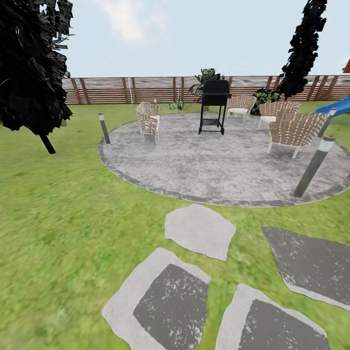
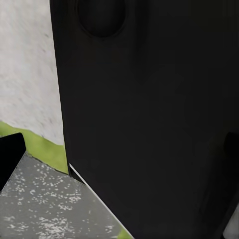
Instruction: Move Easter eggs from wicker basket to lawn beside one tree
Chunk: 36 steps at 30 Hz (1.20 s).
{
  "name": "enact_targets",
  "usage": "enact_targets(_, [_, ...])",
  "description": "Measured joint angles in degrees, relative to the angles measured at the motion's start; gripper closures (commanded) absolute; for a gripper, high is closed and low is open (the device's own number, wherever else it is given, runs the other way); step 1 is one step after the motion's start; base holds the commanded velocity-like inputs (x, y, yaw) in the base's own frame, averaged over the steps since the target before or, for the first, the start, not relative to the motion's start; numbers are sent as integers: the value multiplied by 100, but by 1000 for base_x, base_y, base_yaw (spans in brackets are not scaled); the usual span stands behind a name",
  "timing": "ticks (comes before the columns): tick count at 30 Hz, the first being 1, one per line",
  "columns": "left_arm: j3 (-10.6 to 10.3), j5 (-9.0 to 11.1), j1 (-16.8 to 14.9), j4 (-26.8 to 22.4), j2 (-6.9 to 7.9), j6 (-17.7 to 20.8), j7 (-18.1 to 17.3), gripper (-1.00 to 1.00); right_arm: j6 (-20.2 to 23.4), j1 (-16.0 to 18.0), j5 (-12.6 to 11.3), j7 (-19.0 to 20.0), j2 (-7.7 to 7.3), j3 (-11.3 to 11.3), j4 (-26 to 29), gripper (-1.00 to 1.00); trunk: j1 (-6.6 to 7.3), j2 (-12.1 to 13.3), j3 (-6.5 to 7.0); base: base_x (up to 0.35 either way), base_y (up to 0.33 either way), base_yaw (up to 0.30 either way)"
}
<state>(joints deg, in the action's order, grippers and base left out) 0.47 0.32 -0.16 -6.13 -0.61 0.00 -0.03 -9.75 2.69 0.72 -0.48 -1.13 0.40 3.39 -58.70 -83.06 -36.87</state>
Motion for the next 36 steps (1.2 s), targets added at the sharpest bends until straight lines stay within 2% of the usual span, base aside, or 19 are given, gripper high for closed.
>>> enact_targets(36, [1, 0, 2, 0, 4, 0, -28, -100, 0, 0, 0, 0, 1, 1, 0, -100, 0, 0, 0, 336, 0, 0])
